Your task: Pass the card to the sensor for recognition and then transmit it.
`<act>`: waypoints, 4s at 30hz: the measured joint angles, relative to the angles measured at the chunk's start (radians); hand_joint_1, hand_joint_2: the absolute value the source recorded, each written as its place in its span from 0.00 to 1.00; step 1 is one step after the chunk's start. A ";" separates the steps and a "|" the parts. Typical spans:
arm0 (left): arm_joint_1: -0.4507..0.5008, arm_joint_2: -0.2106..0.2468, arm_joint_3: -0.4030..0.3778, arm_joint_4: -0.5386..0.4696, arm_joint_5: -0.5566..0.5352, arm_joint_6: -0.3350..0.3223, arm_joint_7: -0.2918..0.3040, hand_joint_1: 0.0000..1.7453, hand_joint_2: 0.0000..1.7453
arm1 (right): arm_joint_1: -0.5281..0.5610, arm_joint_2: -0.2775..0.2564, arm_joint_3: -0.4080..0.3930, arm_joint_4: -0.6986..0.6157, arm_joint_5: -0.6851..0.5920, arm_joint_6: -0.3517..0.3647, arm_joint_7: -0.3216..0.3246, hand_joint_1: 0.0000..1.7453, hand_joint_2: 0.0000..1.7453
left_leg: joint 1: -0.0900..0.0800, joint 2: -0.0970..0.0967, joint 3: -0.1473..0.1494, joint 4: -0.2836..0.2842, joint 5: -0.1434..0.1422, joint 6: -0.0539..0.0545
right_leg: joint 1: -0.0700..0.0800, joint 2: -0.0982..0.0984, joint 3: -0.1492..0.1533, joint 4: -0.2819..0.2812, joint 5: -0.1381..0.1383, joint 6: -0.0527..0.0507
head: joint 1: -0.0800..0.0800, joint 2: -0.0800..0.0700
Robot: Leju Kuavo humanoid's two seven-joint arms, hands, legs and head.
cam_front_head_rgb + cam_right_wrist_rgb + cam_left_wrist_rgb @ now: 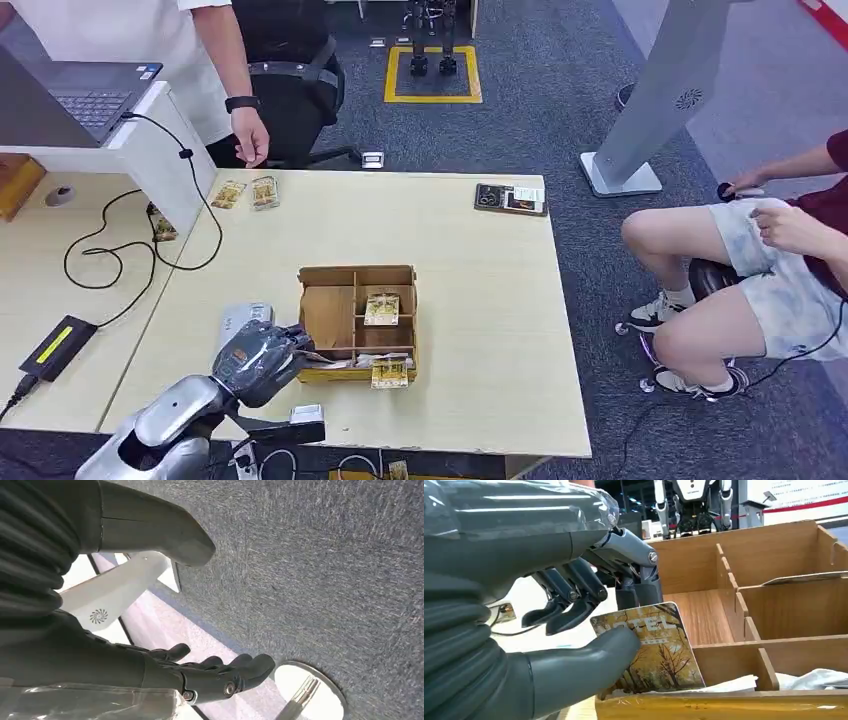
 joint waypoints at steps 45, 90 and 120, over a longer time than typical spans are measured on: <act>-0.162 -0.415 0.165 0.040 -0.236 0.520 0.141 1.00 1.00 | 0.006 0.047 0.045 -0.039 0.000 0.014 0.023 0.00 1.00 | 0.000 0.000 -0.001 0.000 0.000 0.000 | 0.000 0.000 -0.001 0.000 0.001 0.000 | 0.000 0.000; -0.342 -0.548 0.279 0.391 -0.191 0.583 0.197 0.00 1.00 | 0.012 0.046 0.111 -0.007 0.000 -0.022 0.063 0.00 1.00 | 0.000 0.000 -0.001 0.001 0.000 0.000 | 0.000 0.000 -0.001 0.000 0.001 0.000 | 0.000 0.000; -0.224 -0.382 0.489 0.269 -0.025 0.615 0.152 0.00 1.00 | 0.034 0.046 0.070 -0.043 0.000 -0.022 0.032 0.00 1.00 | 0.000 0.000 -0.002 0.000 0.000 0.000 | 0.000 0.000 -0.001 0.000 0.001 0.000 | 0.000 0.000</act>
